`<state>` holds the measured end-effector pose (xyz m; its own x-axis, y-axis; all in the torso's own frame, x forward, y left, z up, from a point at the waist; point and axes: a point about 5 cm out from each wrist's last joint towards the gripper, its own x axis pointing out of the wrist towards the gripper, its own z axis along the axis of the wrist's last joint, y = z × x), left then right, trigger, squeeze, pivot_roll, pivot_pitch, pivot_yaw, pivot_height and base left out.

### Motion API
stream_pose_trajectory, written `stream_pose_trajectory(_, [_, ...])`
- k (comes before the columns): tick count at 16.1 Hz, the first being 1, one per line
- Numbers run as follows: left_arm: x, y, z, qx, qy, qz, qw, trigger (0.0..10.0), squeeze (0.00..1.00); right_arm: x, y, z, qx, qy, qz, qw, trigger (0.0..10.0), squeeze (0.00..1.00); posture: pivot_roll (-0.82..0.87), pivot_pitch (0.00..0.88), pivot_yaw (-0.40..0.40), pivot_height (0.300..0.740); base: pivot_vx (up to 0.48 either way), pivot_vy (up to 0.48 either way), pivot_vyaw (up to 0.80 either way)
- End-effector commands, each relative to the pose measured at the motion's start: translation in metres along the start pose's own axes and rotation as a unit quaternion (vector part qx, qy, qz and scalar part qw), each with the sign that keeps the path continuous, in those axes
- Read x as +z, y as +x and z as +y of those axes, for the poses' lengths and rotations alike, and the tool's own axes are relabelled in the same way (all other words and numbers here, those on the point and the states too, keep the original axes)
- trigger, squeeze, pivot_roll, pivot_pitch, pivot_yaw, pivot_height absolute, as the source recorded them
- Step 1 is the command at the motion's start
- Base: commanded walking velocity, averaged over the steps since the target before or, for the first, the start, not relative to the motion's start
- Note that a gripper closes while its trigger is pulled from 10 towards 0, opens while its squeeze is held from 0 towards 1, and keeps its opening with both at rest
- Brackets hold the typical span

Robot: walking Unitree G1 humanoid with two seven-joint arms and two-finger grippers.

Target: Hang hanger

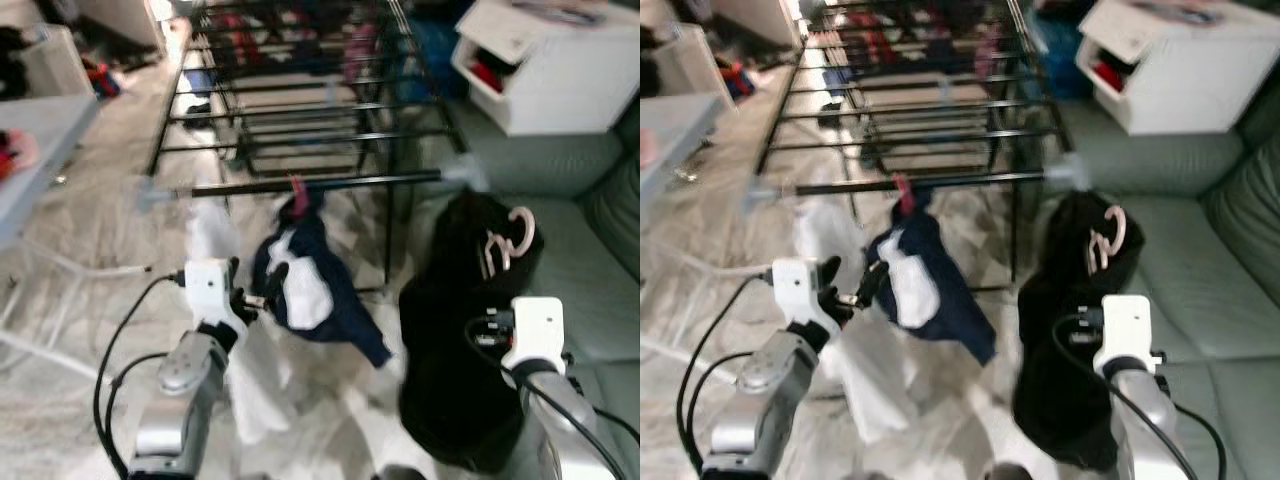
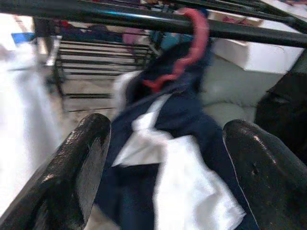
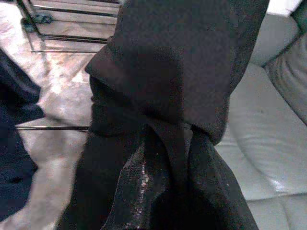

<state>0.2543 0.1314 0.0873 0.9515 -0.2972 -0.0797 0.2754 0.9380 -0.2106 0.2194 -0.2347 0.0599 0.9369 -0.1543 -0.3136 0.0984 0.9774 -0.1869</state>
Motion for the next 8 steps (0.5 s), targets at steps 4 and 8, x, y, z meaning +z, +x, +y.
stream_pose_trajectory(4, [-0.0036, -0.0055, 0.0084, 0.019, -0.005, 0.012, 1.0, 10.0, 0.0, -0.0011, -0.0102, 0.0092, -0.006, 0.006, -0.015, 1.0, 10.0, 0.0, -0.07, 0.0, 0.041, 0.74, 0.0, 0.106, 0.0])
stream_pose_trajectory(8, [-0.0031, -0.0054, 0.0067, 0.006, 0.005, 0.014, 1.0, 10.0, 0.0, 0.0089, -0.0089, 0.0054, -0.036, -0.006, -0.044, 0.998, 10.0, 0.0, -0.07, 0.0, 0.045, 0.74, 0.0, 0.0, 0.0])
